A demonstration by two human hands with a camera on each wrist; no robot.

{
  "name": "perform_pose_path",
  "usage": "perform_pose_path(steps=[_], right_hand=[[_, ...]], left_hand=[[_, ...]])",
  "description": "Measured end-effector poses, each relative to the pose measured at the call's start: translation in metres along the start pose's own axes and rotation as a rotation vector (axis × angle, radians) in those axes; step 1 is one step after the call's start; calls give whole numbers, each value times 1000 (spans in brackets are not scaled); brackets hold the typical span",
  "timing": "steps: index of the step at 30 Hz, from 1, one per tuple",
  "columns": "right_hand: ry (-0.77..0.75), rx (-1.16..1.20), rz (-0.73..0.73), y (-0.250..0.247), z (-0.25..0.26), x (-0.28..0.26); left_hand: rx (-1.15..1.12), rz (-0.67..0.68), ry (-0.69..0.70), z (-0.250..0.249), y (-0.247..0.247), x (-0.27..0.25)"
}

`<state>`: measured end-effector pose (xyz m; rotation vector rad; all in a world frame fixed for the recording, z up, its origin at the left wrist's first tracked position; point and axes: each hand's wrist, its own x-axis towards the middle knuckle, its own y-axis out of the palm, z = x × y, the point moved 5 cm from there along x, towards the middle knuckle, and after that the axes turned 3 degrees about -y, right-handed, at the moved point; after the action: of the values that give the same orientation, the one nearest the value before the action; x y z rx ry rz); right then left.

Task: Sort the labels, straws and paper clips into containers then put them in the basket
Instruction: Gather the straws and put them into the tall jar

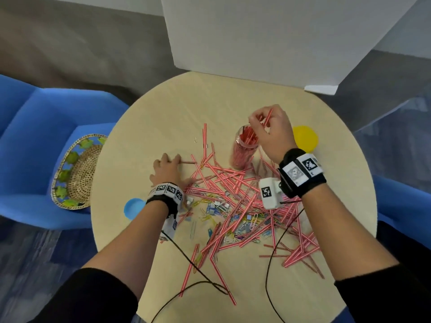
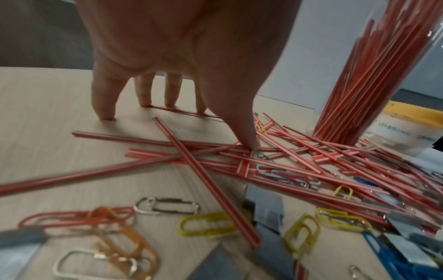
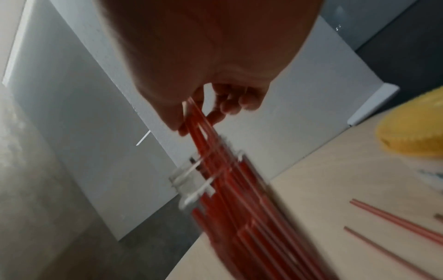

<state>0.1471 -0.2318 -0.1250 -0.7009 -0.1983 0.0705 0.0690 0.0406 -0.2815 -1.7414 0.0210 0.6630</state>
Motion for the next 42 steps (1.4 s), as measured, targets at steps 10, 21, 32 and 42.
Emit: perform_pose_path(steps=[10, 21, 32, 42], right_hand=[[-48, -389, 320, -1, 24, 0], [-96, -315, 138, -15, 57, -6], [933, -509, 494, -44, -106, -170], [1139, -288, 291, -5, -134, -191]], left_hand=[[-16, 56, 31, -1, -2, 6], [11, 61, 50, 1, -1, 10], [282, -80, 370, -82, -2, -22], [372, -19, 661, -130, 38, -59]])
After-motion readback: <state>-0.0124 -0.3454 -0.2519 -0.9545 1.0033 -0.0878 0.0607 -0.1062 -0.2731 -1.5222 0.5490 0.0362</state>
